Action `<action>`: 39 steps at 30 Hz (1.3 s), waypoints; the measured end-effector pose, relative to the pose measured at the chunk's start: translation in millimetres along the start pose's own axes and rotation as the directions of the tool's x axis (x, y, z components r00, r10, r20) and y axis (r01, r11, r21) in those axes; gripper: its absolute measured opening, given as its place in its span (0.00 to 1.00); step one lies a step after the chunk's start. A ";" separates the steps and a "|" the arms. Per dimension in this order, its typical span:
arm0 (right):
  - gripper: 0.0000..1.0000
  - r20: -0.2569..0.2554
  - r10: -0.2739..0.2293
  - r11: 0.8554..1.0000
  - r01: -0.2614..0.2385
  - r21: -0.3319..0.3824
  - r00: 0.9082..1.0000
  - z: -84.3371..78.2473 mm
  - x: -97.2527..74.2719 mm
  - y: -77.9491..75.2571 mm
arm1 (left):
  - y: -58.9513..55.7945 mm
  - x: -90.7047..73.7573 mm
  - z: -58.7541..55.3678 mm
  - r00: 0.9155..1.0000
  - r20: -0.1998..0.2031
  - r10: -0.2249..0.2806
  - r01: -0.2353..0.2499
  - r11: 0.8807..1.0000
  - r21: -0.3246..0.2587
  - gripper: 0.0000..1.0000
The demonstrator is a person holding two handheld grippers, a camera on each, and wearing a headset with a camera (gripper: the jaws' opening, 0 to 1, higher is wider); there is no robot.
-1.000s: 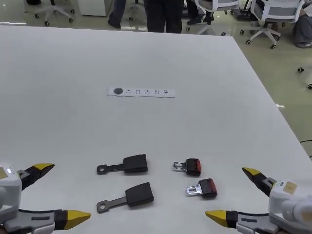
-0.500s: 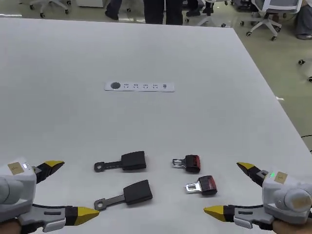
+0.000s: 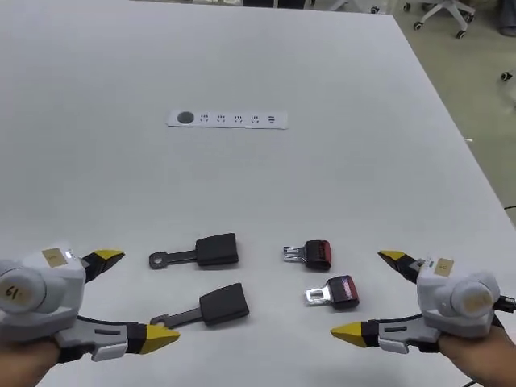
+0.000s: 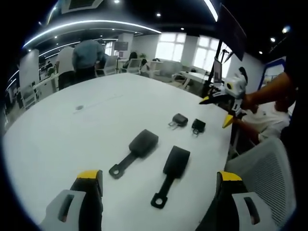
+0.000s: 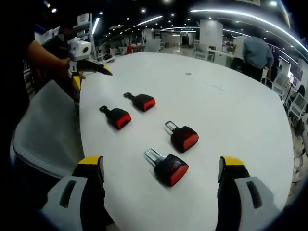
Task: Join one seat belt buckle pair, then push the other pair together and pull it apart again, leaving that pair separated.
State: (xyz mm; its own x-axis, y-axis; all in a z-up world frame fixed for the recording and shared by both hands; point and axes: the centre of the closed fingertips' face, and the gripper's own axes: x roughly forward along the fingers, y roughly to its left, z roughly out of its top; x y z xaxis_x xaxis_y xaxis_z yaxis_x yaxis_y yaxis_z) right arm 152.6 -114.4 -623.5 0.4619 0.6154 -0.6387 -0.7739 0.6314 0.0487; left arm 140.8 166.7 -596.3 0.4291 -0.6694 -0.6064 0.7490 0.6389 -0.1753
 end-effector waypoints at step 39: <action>0.66 -0.264 0.199 0.954 -0.249 -0.169 0.944 -42.9 41.7 -1.4 | -40.1 97.0 -33.1 0.961 -0.172 -0.219 0.233 0.970 0.066 0.66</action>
State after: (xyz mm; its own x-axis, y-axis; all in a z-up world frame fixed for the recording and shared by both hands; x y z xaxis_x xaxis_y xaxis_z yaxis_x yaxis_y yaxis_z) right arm 154.4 -109.9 -683.2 0.1672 0.5820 -0.7958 -0.9261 0.3696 0.0757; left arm 135.7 88.7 -673.8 0.1620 -0.7177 -0.6773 0.8600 0.4393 -0.2598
